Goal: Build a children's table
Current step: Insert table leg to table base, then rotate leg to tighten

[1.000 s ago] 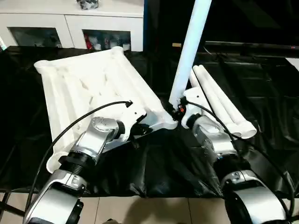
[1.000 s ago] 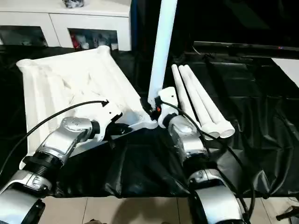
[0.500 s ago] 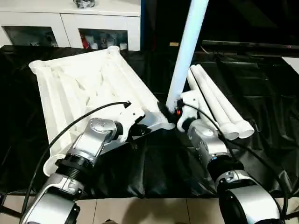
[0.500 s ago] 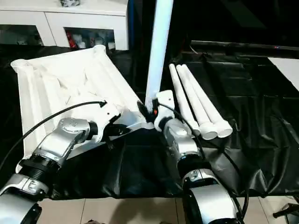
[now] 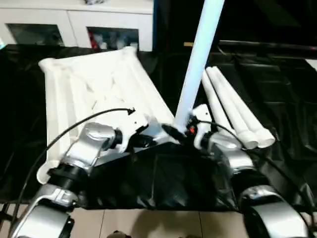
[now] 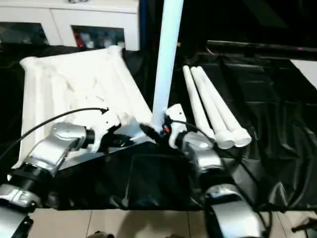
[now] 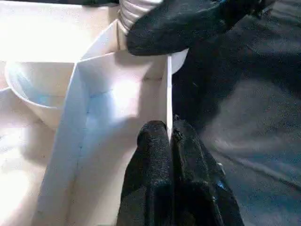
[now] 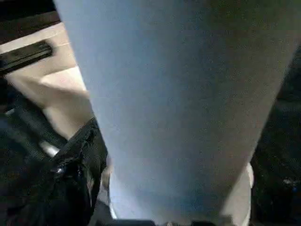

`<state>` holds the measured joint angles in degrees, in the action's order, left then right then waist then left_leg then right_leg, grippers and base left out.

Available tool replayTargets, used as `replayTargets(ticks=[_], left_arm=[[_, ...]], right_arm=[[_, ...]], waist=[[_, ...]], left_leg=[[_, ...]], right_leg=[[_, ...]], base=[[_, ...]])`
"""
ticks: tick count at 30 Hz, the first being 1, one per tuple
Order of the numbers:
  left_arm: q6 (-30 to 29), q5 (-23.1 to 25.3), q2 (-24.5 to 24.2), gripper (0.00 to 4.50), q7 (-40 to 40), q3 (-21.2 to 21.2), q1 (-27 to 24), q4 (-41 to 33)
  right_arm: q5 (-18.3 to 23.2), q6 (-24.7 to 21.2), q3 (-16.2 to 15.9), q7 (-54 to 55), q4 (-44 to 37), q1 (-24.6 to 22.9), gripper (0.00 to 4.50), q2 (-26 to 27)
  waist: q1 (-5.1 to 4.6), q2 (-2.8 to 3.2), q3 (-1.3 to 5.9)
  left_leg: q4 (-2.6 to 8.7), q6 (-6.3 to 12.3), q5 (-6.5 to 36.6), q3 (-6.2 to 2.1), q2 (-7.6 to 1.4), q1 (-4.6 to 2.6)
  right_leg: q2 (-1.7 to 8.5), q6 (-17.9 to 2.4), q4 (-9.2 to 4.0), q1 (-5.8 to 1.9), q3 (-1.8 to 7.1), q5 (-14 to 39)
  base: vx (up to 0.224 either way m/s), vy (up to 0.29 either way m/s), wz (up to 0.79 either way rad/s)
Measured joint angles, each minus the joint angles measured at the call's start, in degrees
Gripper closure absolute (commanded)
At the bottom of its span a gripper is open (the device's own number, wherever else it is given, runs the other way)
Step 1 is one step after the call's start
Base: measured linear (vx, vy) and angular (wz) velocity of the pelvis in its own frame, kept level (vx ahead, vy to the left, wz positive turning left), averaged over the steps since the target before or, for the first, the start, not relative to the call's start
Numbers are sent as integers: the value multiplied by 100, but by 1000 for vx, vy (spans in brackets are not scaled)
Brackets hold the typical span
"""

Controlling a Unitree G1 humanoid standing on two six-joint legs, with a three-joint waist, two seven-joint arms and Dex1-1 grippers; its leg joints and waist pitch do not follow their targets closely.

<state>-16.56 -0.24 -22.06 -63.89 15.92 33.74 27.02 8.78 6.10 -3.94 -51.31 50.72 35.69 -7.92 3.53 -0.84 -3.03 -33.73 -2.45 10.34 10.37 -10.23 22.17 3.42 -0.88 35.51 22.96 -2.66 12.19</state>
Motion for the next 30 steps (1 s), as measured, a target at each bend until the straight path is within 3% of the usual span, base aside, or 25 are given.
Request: replayTargets(ticks=[4,9,14,21,25,30], left_arm=[[184,-18,-146,450,-418,45,-30,0],[463,-50,-430,450,-1017,251,-51,18],[678,-16,-473,450,-1251,308,-44,75],[822,-15,-490,450,-1403,311,0,206],[728,-6,-387,450,-1096,202,49,404],[327,92,44,450,-124,9,169,580]], right_arm=[[21,-71,-186,-671,-307,-149,77,-195],[32,-201,-501,-1568,-688,-366,127,-481],[22,-228,-595,-1923,-792,-420,161,-568],[26,-350,-621,-2003,-942,-479,166,-534],[3,-406,-481,-1435,-867,-499,166,-357],[-180,-197,-102,255,-256,-208,168,31]], waist=[[95,9,-8],[198,15,-11],[200,15,-11],[198,17,-11],[181,21,-10],[38,29,-8]], left_leg=[[-17,-2,1,1,-5,-1],[-30,-21,9,1,-10,-5],[-47,-21,8,5,-10,-7],[-48,-21,8,5,-11,-9],[-50,-27,3,5,-11,-16],[-52,-43,-9,5,-10,-32]], right_leg=[[1,0,19,0,0,0],[1,0,39,-3,-2,0],[3,-14,45,-8,3,-8],[3,-16,47,-8,1,-9],[3,-18,58,-9,2,-11],[3,-42,61,-13,9,-28]], base=[[0,0,0],[0,0,0],[0,0,0],[0,0,0],[0,0,0],[0,0,0]])
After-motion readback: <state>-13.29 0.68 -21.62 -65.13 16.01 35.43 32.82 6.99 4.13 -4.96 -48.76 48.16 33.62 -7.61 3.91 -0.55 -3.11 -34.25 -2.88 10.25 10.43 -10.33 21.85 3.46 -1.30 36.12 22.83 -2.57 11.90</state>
